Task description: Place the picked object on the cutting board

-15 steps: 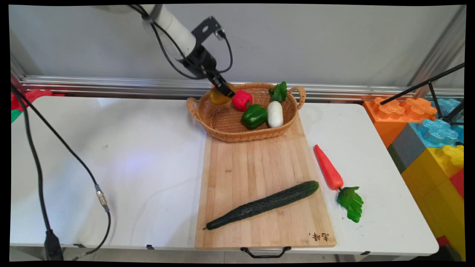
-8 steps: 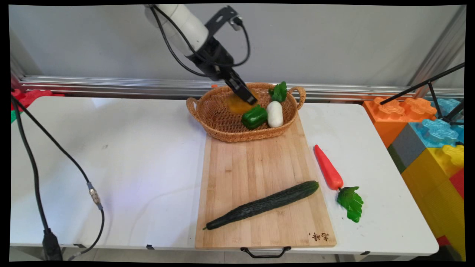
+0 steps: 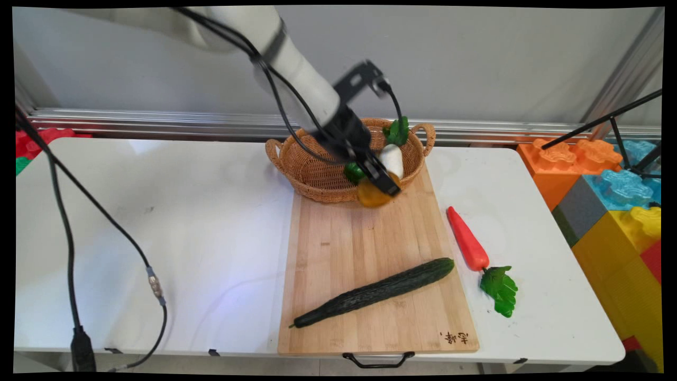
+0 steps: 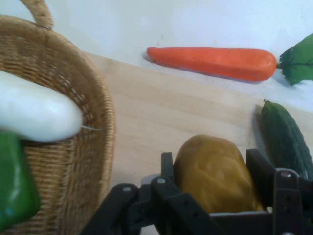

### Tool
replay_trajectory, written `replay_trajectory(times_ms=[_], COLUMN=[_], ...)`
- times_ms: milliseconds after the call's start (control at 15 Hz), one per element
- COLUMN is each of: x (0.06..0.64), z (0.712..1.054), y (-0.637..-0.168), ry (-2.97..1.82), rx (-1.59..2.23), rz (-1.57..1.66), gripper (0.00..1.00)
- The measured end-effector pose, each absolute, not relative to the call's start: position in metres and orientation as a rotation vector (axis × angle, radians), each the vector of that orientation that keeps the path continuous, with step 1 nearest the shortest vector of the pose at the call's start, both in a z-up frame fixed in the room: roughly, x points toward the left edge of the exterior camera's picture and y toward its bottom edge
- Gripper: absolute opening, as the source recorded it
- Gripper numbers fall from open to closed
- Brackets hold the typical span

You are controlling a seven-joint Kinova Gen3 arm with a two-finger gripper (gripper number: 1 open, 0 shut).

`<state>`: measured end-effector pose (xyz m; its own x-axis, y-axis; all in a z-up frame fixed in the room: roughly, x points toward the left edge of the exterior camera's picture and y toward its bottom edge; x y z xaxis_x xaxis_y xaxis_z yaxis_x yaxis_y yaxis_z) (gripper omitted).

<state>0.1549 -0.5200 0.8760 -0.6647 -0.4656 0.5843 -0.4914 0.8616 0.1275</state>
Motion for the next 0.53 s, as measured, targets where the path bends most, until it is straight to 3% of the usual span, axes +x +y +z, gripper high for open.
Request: replay_trajectory(times_ms=[533], x=[0.115], z=[0.803], y=[-0.515], ry=[-2.456], rx=[0.695], rz=[0.038], gripper=[0.0])
